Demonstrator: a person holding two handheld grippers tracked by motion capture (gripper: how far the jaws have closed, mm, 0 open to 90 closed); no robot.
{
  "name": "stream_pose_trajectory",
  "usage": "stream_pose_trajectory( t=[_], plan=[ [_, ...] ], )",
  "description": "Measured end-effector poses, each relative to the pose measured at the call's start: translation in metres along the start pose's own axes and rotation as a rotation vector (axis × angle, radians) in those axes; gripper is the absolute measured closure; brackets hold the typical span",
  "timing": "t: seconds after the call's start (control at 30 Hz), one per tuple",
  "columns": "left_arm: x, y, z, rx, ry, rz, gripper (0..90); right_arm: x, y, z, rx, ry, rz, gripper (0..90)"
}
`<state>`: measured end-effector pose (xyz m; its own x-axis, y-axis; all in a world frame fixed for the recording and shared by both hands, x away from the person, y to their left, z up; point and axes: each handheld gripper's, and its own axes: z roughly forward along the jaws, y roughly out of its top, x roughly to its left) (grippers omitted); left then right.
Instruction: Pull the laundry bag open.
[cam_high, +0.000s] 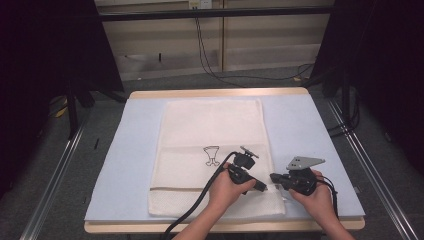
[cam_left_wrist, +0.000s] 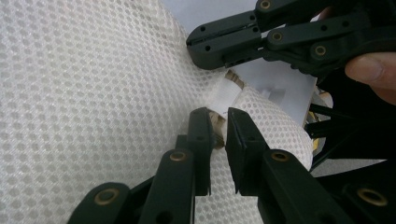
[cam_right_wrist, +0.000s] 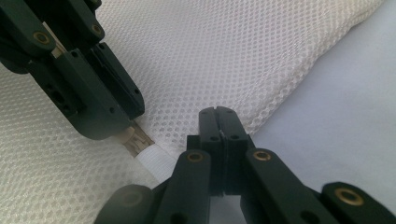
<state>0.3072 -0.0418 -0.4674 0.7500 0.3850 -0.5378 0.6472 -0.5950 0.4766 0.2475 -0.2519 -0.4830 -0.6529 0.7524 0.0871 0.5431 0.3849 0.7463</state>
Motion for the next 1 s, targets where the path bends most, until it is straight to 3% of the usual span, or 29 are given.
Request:
stream_pose_trajectory(
  t=[0.17, 0.23, 0.4, 0.43, 0.53, 0.67, 0.83, 1.0],
  plan=[
    [0.0, 0.001, 0.003, 0.001, 0.025, -0.008, 82.8, 0.0, 0.0, 0.0, -0.004, -0.002, -0.006, 89.2],
    [0.0, 0.001, 0.003, 0.013, 0.015, -0.015, 87.0, 0.0, 0.0, -0.001, -0.005, -0.009, -0.003, 87.4],
    [0.0, 0.002, 0.002, 0.018, 0.019, -0.033, 87.3, -0.002, 0.0, -0.012, -0.055, -0.005, 0.014, 85.7],
    [0.001, 0.002, 0.002, 0.009, 0.015, -0.04, 87.4, -0.001, -0.001, -0.017, -0.066, 0.009, 0.002, 90.0],
    [0.001, 0.003, 0.002, 0.008, 0.016, -0.043, 87.4, 0.001, -0.003, -0.02, -0.073, 0.038, -0.014, 90.0],
    [0.002, 0.004, 0.003, 0.008, 0.02, -0.051, 87.4, 0.01, -0.007, -0.014, -0.037, 0.071, -0.063, 90.0],
    [0.005, 0.004, 0.003, 0.01, 0.008, -0.067, 87.5, 0.016, -0.011, -0.008, -0.023, 0.057, -0.115, 90.0],
    [0.004, 0.004, 0.003, 0.01, 0.007, -0.061, 87.2, 0.014, -0.012, -0.008, -0.031, 0.065, -0.109, 90.0]
  ],
)
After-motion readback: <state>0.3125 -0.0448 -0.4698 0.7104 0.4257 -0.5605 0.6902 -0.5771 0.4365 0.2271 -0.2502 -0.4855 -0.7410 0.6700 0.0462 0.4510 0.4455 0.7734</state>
